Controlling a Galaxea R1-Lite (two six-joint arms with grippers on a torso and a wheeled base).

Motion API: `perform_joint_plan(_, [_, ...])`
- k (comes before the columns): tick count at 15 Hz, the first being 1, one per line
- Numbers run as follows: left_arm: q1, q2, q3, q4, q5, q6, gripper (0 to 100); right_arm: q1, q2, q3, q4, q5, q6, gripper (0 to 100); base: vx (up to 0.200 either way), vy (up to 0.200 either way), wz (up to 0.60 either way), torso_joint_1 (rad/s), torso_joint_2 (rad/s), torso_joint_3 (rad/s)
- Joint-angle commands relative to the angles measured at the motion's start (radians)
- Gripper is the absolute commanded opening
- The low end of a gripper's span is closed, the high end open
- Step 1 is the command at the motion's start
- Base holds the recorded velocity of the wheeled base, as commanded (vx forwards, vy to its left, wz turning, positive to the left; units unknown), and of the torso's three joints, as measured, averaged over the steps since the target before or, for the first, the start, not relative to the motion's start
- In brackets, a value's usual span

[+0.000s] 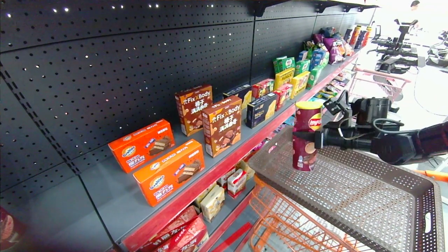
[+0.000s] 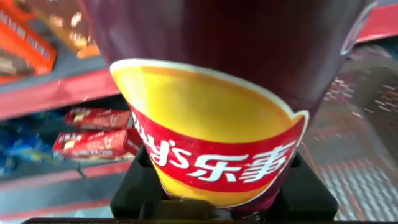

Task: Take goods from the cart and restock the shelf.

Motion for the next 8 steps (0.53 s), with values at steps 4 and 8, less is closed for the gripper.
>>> perform_joint_plan(4, [0.0,0.0,0.0,0.0,0.0,0.0,100,0.036,-0.435,0.177,0.123,-0.214,0.119,0,0.0,0.0,0.0,0.0,0.0,0.0])
perform_joint_plan(8, [0.0,0.0,0.0,0.0,0.002,0.0,100,-0.04,-0.703,0.31,0.222,-0.277,0.205,0,0.0,0.0,0.0,0.0,0.0,0.0])
